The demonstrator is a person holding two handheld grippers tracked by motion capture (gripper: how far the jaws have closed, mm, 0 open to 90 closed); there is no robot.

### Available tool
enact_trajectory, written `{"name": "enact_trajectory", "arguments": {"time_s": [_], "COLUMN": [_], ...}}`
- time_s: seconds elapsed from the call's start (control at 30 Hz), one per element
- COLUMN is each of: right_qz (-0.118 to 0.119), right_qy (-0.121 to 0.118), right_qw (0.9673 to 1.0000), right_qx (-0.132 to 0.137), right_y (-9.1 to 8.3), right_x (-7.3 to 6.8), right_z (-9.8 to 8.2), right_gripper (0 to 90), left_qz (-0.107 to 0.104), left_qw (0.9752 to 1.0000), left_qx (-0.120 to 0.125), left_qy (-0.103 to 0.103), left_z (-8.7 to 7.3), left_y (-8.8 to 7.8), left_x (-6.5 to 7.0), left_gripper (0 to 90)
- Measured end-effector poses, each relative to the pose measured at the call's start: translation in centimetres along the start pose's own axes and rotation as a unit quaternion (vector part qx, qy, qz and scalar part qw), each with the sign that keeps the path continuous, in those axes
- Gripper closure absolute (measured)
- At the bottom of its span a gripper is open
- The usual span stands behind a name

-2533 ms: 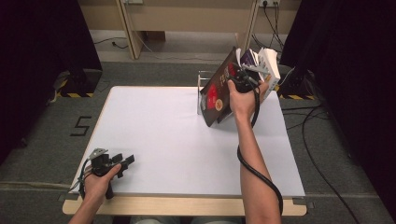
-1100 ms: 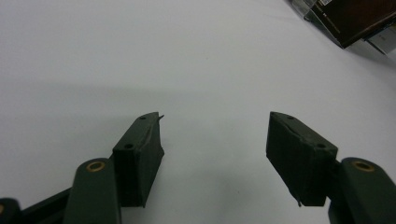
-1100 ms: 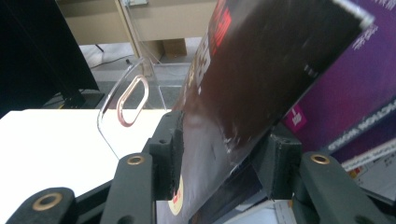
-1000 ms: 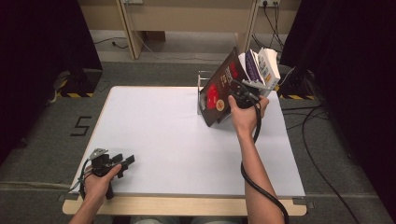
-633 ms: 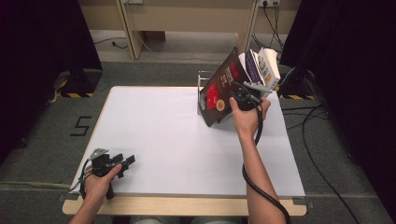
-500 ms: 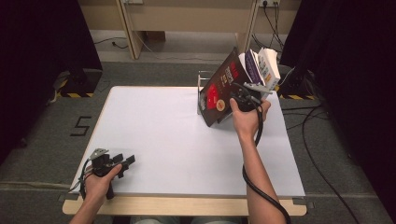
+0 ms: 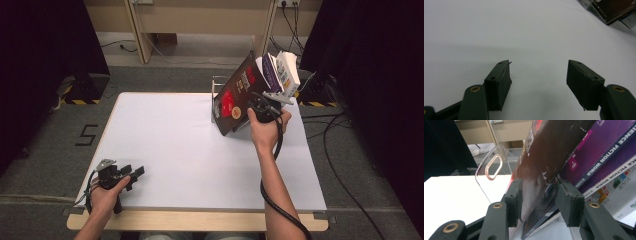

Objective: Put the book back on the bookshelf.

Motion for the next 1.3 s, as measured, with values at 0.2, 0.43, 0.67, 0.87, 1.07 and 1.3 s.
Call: {"name": "enact_trajectory", "arguments": {"time_s": [0.2,0.43,0.67,0.87,1.07,1.3], "right_qz": [-0.001,-0.002,-0.001,0.0,-0.002,-0.002], "right_qy": [-0.005,-0.014,-0.013,-0.016,-0.018,-0.022], "right_qw": [1.0,0.9999,0.9999,0.9998,0.9998,0.9996], "right_qx": [0.003,0.005,0.007,0.011,0.013,0.015], "right_y": [-0.3,-0.6,-1.0,-1.4,-1.7,-2.1], "right_x": [0.0,0.0,0.0,-0.1,-0.1,-0.2], "right_z": [-0.3,-0.6,-0.7,-0.9,-0.9,-1.1], "right_gripper": [57.3,57.2,57.0,56.9,56.9,56.8], "left_qz": [0.0,0.001,0.001,0.001,0.001,0.002], "left_qw": [1.0,1.0,1.0,1.0,1.0,1.0], "left_qx": [0.0,0.001,0.001,0.001,0.001,0.001], "left_qy": [0.0,0.0,0.0,0.0,0.0,-0.001], "left_z": [0.0,0.0,0.0,0.0,0.0,0.0], "left_y": [0.0,0.0,0.0,0.0,0.0,0.0], "left_x": [0.0,0.0,0.0,0.0,0.0,0.0], "left_gripper": [34.9,34.9,34.9,34.9,34.9,34.9]}}
Point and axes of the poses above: each handheld gripper's, and its own axes: y roughly forward along the jaws, z roughly out of its top, x roughly to its right, the point moved 7 cm from there along y, roughly forward along the jaws, and after that the axes turned 1 degree about -y, right-handed, at the moved point
